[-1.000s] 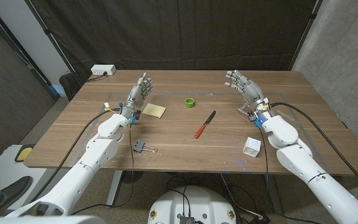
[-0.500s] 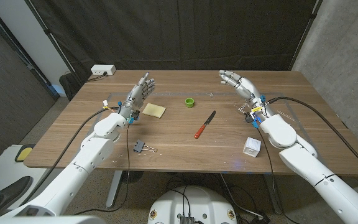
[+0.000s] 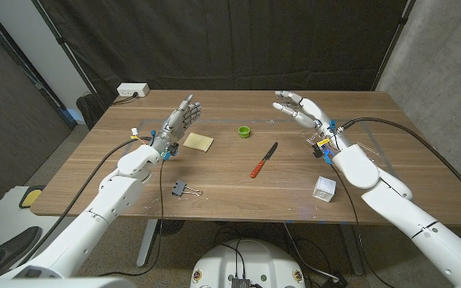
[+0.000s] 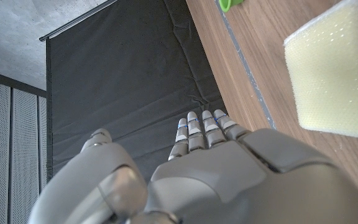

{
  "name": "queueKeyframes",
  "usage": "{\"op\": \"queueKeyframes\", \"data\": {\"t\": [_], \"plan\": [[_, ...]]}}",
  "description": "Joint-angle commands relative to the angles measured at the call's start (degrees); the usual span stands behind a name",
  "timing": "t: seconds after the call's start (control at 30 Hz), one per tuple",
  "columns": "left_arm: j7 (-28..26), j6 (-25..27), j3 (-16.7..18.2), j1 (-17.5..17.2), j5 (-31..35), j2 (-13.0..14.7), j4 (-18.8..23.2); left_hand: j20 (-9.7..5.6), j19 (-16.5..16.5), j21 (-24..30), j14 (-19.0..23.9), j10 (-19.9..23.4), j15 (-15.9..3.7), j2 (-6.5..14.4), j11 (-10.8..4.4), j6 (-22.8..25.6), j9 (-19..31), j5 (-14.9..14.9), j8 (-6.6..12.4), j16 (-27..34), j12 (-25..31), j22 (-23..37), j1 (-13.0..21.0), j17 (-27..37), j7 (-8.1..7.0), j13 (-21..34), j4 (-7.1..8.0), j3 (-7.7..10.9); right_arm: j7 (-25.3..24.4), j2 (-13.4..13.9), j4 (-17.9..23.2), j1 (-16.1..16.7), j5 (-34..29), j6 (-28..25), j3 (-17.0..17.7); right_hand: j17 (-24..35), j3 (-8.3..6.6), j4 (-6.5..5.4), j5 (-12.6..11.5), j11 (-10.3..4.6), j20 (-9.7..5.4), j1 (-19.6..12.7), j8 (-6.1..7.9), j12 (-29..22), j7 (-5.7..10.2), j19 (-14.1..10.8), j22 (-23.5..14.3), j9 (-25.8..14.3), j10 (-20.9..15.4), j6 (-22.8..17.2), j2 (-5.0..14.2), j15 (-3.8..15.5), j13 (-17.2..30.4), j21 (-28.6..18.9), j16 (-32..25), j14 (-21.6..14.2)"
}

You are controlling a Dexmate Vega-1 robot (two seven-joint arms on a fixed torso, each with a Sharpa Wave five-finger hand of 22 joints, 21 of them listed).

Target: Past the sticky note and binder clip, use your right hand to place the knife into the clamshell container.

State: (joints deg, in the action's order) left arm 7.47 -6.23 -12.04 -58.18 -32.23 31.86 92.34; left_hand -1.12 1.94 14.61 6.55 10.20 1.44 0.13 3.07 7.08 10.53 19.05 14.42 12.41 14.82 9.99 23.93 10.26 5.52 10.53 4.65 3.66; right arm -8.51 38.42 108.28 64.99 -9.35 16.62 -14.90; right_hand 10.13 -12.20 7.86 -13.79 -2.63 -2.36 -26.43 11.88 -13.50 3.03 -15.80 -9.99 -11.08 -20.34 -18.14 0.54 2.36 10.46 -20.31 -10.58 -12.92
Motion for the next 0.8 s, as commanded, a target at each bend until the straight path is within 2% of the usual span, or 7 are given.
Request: {"op": "queueKeyframes", "data": {"t": [0.03,0.1,0.13,0.23,0.33,0.53,0.8], "plan": [[-0.70,0.15,0.82,-1.19,-0.07,0.56,1.37,0.47,0.02,-0.29,0.54,0.24,-0.07,-0.23,-0.28,0.63,0.19,-0.05,-0.26,-0.10,-0.17,0.24,0.28,0.16,-0.11,0.34,-0.04,-0.07,-1.12,1.77,1.18,-1.90,-4.39,-2.55,-1.61,0.03,-0.34,0.50,-0.35,-1.40,-2.09,-1.17,0.62,-0.60,1.12,-0.42,-0.24,-0.09,-1.99,-1.48,0.13,1.59,0.06,0.40,-0.24,-0.82],[-0.89,0.25,0.83,-1.22,-0.03,0.53,1.44,0.52,-0.08,-0.39,0.57,0.26,-0.08,-0.19,-0.28,0.68,0.19,-0.07,-0.30,-0.14,-0.22,0.25,0.32,0.16,-0.11,0.34,-0.05,-0.09,-1.02,2.01,1.24,-2.21,-4.82,-3.08,-1.82,0.02,-0.53,0.61,-0.38,-1.74,-0.68,-1.64,0.87,-0.59,2.40,-0.84,-0.25,-0.11,-2.39,-2.44,0.24,1.79,0.02,0.52,-0.15,-0.80],[-0.87,0.23,0.82,-1.21,-0.02,0.52,1.42,0.57,-0.11,-0.42,0.59,0.26,-0.07,-0.18,-0.29,0.69,0.19,-0.08,-0.31,-0.15,-0.24,0.25,0.33,0.16,-0.10,0.34,-0.05,-0.09,-1.11,2.07,1.31,-2.31,-5.11,-3.41,-1.90,0.05,-0.63,0.61,-0.36,-2.17,1.78,-1.95,0.98,-0.50,3.68,-1.54,-0.26,-0.12,-2.68,-3.28,0.27,1.88,-0.01,0.63,-0.03,-0.62],[-0.91,0.11,0.76,-1.16,0.15,0.49,1.42,0.57,-0.17,-0.50,0.64,0.37,-0.06,-0.13,-0.52,0.77,0.20,-0.11,-0.34,-0.18,-0.26,0.25,0.37,0.16,-0.06,0.34,-0.05,-0.10,-1.11,2.55,1.55,-2.71,-6.19,-4.37,-2.18,0.06,-0.93,0.75,-0.27,-4.30,5.82,-2.89,1.71,-0.21,6.42,-1.98,-0.26,-0.07,-3.05,-6.71,0.23,2.04,-0.07,1.35,0.22,0.29],[-1.10,0.07,0.76,-1.16,0.40,0.53,1.55,0.62,-0.27,-0.59,0.69,0.35,-0.14,-0.08,-0.35,0.80,0.20,-0.13,-0.39,-0.21,-0.33,0.26,0.41,0.17,-0.12,0.35,-0.06,-0.11,-0.60,3.24,1.86,-3.21,-7.14,-5.49,-2.52,0.04,-1.17,0.88,-0.20,-4.20,7.40,-3.57,2.12,0.17,7.72,-2.96,-0.26,-0.01,-2.66,-8.94,0.24,2.33,-0.09,1.49,0.39,0.94],[-1.48,-0.05,0.92,-1.39,0.38,0.33,1.76,0.77,-0.50,-0.78,0.69,0.45,-0.19,0.04,-0.38,0.89,0.20,-0.19,-0.47,-0.31,-0.41,0.27,0.51,0.17,-0.16,0.35,-0.06,-0.12,-0.66,4.35,2.61,-3.82,-10.08,-7.66,-3.31,-0.06,-2.04,1.43,-0.17,-4.04,7.89,-5.60,2.35,0.68,8.79,-2.30,-0.27,0.06,-1.81,-11.10,0.78,2.01,-0.07,2.37,0.52,1.84],[-1.65,0.63,0.75,-1.42,0.48,0.47,2.09,1.02,-0.77,-1.03,0.73,0.42,-0.17,0.21,-0.48,1.11,0.21,-0.27,-0.55,-0.43,-0.59,0.28,0.63,0.17,-0.19,0.35,-0.07,-0.14,-1.70,5.04,2.37,-4.73,-13.46,-8.59,-4.70,-0.20,-4.08,2.50,-0.07,-6.16,7.56,-11.18,0.70,0.47,9.47,-2.65,-0.26,0.13,-3.09,-9.61,1.34,2.56,-0.07,3.40,0.12,0.96]]}}
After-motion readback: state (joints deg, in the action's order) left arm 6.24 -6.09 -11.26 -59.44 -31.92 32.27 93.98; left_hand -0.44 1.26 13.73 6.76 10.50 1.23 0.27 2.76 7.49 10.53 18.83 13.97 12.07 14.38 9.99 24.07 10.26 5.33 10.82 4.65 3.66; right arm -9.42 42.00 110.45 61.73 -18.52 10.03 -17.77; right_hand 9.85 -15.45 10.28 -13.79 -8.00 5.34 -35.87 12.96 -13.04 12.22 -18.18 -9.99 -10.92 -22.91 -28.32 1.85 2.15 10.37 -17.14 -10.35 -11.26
